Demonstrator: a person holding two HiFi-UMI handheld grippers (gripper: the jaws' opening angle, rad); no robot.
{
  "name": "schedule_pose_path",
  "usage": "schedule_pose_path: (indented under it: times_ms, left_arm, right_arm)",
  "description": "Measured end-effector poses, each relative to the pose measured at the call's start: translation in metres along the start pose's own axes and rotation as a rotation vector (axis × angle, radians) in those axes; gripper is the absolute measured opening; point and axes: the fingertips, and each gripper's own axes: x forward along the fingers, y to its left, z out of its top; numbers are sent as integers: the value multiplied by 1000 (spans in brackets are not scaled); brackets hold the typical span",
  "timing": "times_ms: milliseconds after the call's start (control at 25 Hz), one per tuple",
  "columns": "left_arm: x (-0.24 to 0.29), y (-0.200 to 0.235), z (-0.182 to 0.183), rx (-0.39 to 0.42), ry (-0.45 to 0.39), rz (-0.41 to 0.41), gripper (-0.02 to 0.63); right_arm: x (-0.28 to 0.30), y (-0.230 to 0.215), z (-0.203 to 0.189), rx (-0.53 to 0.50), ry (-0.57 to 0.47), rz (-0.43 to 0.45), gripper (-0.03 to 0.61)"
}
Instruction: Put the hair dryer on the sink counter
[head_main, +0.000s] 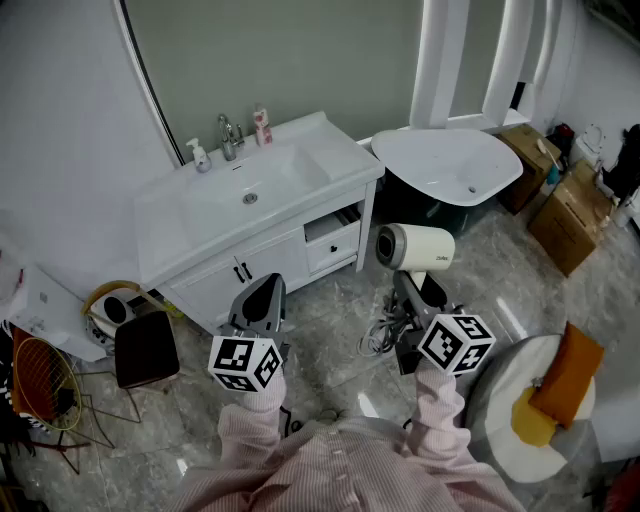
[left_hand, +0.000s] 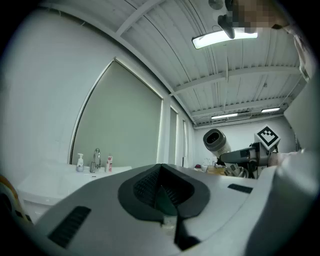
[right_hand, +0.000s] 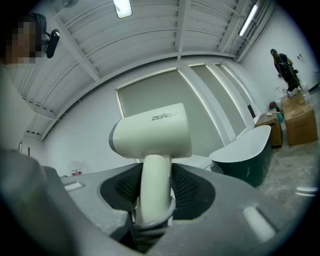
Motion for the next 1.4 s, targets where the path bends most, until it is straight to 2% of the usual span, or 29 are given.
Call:
schedule_pose_path:
  times_ms: [480, 840, 1120, 1400]
  left_arm:
    - [12, -8, -8, 0, 8, 35, 2]
    - [21, -7, -23, -24, 26, 73, 2]
    - [57, 3, -31, -25, 33, 65, 2]
    - [128, 24, -35, -36, 31, 38, 2]
  right_arm:
    - [-1, -26, 1, -20, 22, 6, 163]
    - [10, -46, -7, 10, 52, 17, 163]
    - [39, -66, -5, 11, 56, 23, 163]
    - [92, -102, 6, 7, 59, 6, 163]
